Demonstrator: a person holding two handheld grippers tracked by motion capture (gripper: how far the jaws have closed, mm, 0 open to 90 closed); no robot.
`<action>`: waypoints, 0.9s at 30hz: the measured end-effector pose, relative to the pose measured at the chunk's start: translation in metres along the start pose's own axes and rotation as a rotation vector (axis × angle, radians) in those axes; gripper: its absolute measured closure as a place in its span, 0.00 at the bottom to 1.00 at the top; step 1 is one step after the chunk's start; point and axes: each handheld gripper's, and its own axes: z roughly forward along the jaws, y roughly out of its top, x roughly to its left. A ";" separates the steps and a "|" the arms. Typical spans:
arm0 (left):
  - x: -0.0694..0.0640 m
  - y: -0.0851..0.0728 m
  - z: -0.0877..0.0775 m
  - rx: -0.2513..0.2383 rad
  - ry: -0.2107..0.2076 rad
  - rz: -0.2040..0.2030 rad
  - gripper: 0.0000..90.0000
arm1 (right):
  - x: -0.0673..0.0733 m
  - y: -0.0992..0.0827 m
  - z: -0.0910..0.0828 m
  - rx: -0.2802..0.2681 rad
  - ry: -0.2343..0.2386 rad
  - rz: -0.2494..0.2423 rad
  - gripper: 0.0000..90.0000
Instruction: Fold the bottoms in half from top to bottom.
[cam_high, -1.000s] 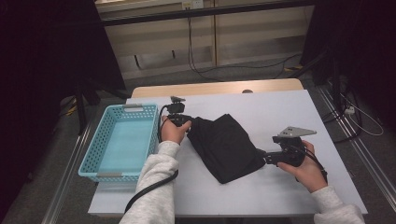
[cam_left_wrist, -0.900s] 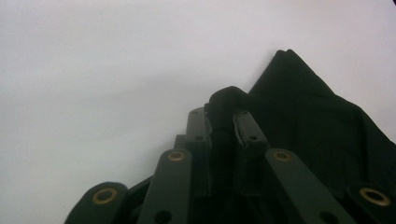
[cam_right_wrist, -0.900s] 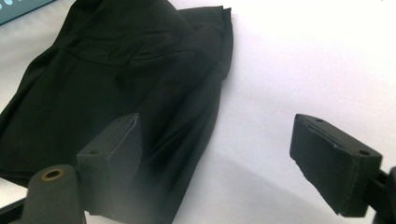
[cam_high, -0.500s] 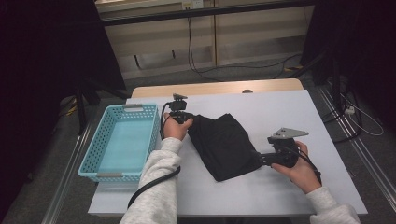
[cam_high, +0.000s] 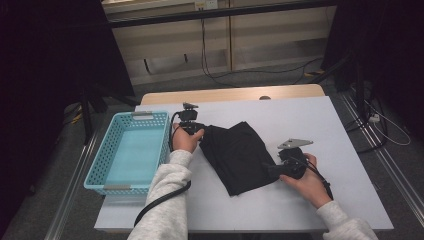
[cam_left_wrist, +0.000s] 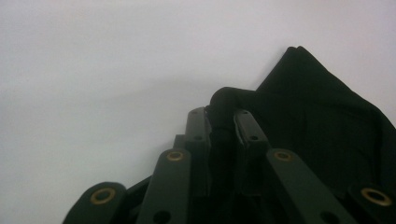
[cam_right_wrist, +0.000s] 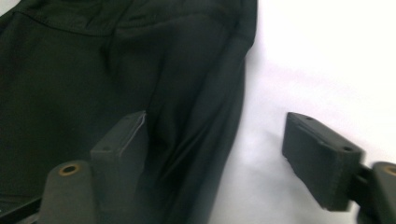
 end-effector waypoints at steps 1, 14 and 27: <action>0.000 0.000 0.000 -0.002 0.000 0.001 0.87 | 0.000 -0.001 0.000 -0.010 -0.001 0.009 0.30; 0.004 -0.004 -0.004 0.012 -0.019 -0.009 0.87 | 0.002 -0.007 -0.006 -0.031 0.129 0.097 0.88; 0.003 -0.020 -0.014 0.005 0.006 0.015 0.64 | 0.008 -0.016 -0.025 -0.049 0.087 0.057 0.82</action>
